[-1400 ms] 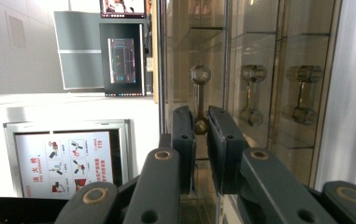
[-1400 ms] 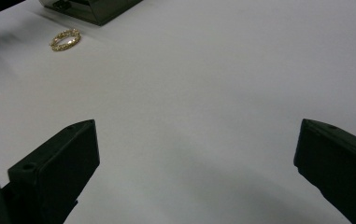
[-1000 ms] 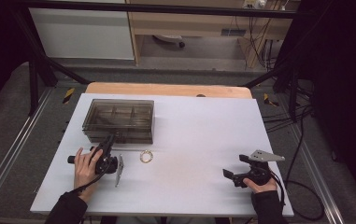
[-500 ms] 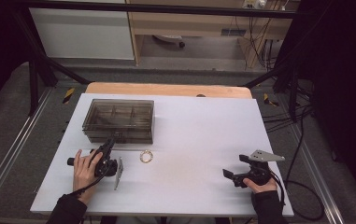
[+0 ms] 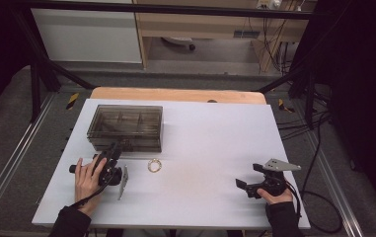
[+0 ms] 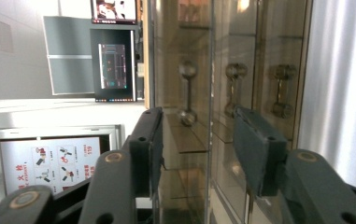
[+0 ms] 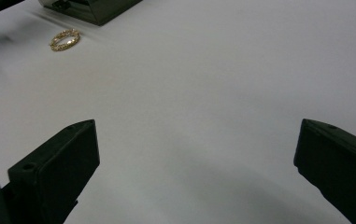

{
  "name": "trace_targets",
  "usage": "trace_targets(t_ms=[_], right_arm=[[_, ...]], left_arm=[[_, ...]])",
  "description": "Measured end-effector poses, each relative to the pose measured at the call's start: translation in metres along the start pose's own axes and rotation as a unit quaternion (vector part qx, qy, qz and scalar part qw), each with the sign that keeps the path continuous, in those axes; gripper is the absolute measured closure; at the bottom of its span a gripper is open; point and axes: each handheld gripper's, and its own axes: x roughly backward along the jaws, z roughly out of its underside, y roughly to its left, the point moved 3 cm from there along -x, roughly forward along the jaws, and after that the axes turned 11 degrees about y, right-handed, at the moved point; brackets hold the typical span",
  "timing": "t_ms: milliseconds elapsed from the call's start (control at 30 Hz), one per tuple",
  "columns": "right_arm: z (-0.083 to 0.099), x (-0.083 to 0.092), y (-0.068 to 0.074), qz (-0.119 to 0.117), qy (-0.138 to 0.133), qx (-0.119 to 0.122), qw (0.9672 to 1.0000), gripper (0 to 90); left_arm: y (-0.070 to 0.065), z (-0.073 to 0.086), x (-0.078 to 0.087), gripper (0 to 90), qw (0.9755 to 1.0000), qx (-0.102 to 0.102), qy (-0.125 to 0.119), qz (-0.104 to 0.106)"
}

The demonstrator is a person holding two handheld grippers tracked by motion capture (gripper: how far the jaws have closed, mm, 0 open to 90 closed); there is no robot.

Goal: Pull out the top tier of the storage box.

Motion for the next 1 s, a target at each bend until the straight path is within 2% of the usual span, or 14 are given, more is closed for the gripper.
trace_targets(t_ms=[300,500,700,1000], right_arm=[[0.0,0.0,0.0,0.0,0.001,0.0,1.0,0.8],[0.0,0.0,0.0,-0.001,0.001,-0.002,1.0,0.8],[0.0,0.0,0.0,-0.001,0.001,-0.001,1.0,0.8],[0.0,0.0,0.0,-0.001,0.001,-0.001,1.0,0.8]], left_arm=[[0.001,0.003,-0.011,48.1,0.9999,-0.003,0.009,-0.005],[0.001,0.003,-0.015,50.1,0.9999,-0.004,0.01,-0.01],[0.003,0.005,-0.016,58.7,0.9998,-0.003,0.007,-0.018],[0.003,0.005,-0.015,59.7,0.9998,-0.005,0.007,-0.019]])
